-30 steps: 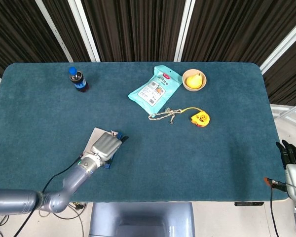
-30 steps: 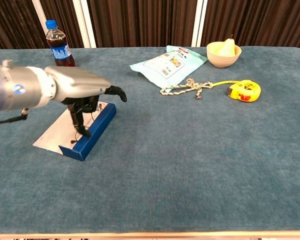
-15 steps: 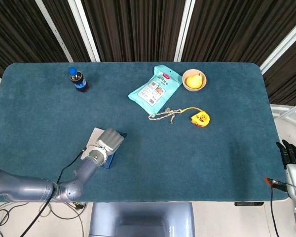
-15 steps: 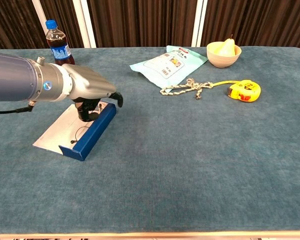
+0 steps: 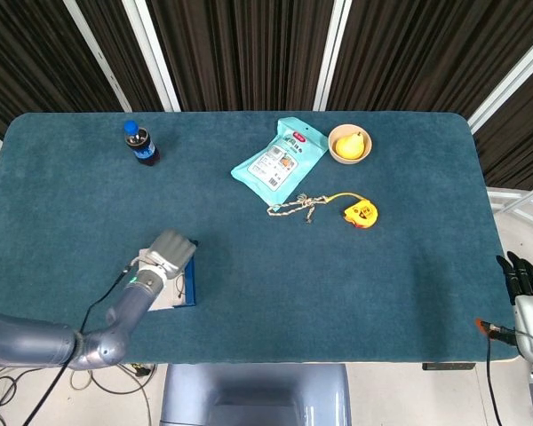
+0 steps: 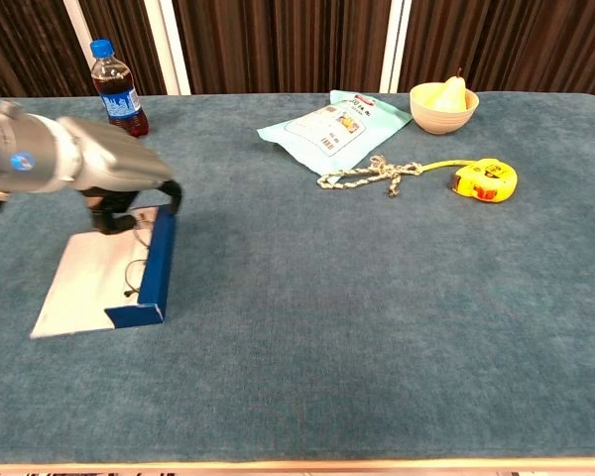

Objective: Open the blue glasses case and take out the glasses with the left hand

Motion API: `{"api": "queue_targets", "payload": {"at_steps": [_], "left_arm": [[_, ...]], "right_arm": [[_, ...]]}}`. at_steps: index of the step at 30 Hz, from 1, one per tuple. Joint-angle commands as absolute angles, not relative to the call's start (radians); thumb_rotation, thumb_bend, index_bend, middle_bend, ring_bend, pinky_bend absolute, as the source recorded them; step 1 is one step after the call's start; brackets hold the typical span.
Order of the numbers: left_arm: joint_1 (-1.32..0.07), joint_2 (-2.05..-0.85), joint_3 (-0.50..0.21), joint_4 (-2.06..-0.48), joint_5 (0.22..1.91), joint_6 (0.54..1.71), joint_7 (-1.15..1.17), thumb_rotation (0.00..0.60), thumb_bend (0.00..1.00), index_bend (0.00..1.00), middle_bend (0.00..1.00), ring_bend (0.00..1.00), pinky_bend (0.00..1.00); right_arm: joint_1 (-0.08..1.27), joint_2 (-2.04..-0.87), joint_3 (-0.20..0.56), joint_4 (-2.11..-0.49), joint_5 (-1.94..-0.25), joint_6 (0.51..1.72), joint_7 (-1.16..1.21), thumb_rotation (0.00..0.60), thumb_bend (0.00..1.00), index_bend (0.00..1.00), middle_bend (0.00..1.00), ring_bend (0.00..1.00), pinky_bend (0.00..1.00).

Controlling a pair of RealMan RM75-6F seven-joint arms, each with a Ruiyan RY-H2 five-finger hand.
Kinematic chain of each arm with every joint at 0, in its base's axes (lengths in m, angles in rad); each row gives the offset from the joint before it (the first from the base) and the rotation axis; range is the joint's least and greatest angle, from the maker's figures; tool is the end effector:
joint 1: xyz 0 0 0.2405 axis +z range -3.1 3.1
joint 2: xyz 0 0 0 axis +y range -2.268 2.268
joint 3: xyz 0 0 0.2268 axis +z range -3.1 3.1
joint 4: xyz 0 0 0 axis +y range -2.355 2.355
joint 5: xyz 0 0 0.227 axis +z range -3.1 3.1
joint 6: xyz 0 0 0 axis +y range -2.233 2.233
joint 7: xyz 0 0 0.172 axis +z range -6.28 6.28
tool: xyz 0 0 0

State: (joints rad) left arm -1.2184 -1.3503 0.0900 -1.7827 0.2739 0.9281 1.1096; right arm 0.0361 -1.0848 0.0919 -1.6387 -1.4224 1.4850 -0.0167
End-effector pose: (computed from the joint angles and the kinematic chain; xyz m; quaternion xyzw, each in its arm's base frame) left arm -0.1180 0.3371 -0.0407 -0.8672 -0.2286 -0.0413 0.4404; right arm -0.3070 -0.2023 0.1505 0.5566 -0.3992 0.3688 0.6284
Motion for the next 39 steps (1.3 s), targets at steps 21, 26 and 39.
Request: {"api": "queue_targets", "payload": {"at_steps": [21, 26, 39], "left_arm": [[-1.093, -1.156, 0.254, -1.949, 0.400, 0.942, 0.951, 0.600, 0.33, 0.31, 1.00, 0.90, 0.98], [-1.051, -1.171, 0.207, -1.921, 0.489, 0.969, 0.859, 0.600, 0.25, 0.33, 1.00, 0.90, 0.98], [-0.951, -1.289, 0.163, -1.811, 0.637, 1.040, 0.751, 0.600, 0.25, 0.42, 1.00, 0.91, 0.98]], "right_arm": [[0.034, -1.084, 0.092, -1.645, -1.429, 1.492, -0.017, 0.600, 0.19, 0.00, 0.00, 0.00, 0.21], [0.034, -1.084, 0.092, -1.645, -1.428, 1.493, -0.016, 0.600, 0.19, 0.00, 0.00, 0.00, 0.21], [0.033, -1.084, 0.094, -1.647, -1.425, 1.493, -0.013, 0.600, 0.19, 0.00, 0.00, 0.00, 0.21]]}}
